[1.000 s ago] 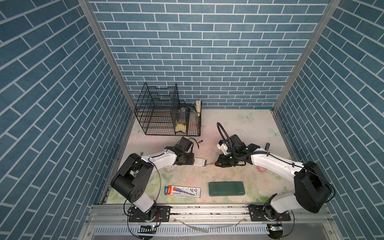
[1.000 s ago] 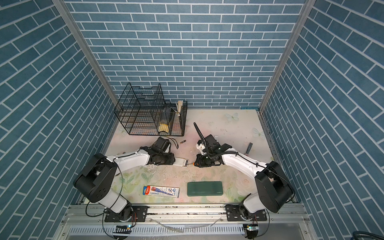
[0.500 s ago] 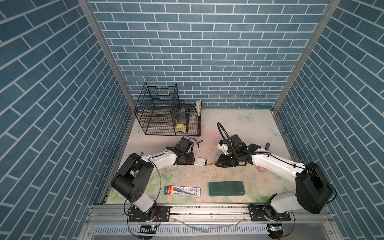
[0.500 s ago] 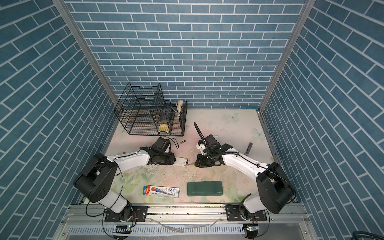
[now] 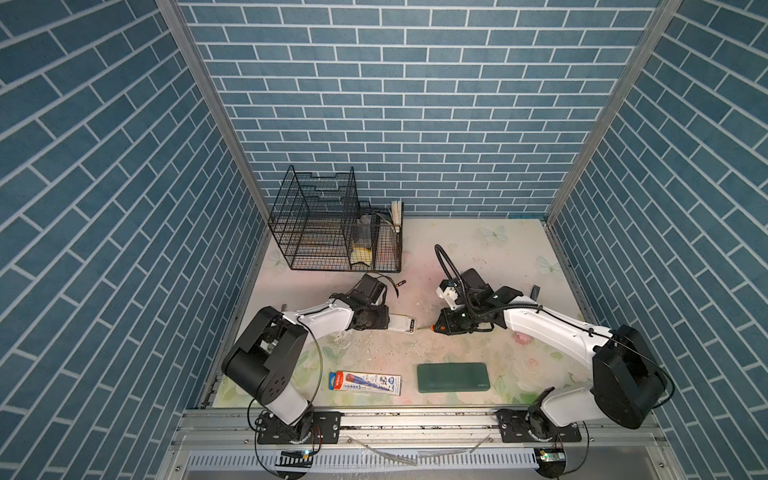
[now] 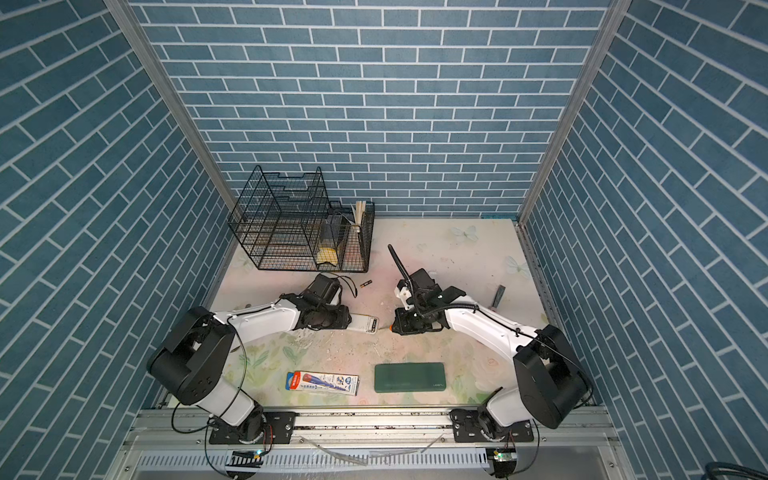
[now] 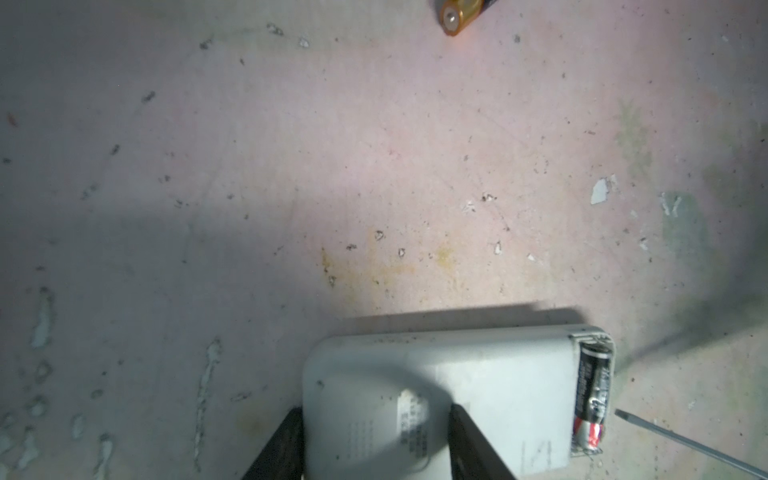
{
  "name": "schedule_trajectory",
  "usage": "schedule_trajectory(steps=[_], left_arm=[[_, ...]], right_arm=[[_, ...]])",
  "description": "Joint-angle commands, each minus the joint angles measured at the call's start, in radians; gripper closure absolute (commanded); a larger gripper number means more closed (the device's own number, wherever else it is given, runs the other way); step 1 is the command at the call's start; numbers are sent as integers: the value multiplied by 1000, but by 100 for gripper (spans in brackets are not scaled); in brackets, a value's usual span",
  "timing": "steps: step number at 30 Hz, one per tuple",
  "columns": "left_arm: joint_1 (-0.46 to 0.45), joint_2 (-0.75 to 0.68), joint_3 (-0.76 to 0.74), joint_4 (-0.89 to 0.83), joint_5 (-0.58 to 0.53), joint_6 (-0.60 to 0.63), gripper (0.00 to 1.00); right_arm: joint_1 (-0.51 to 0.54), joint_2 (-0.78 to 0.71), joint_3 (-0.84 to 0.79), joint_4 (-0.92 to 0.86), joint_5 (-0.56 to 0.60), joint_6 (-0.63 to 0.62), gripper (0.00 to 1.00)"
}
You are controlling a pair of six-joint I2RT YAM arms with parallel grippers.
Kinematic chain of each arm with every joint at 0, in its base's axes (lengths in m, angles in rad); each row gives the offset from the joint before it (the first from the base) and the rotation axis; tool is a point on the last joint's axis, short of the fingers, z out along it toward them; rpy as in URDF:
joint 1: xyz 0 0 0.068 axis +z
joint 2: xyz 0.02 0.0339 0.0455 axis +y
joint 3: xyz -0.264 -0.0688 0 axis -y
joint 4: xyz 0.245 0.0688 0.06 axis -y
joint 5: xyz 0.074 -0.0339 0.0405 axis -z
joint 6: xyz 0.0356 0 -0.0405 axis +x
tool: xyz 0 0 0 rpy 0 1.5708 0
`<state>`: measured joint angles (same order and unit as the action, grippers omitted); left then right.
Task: Unload the batteries from the remote control
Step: 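Lever the black battery upward with the screwdriver tip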
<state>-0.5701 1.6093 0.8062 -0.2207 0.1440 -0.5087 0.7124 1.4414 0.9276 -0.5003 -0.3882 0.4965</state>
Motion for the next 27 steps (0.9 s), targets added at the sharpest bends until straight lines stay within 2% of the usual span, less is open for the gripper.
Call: schedule_trajectory(steps=[1, 27], left_arm=[[-7, 48, -49, -63, 26, -6, 48], [-7, 41, -52, -69, 23, -5, 49]], right_arm=[[-4, -9, 53, 14, 5, -27, 100], [-4, 34, 20, 41, -29, -26, 100]])
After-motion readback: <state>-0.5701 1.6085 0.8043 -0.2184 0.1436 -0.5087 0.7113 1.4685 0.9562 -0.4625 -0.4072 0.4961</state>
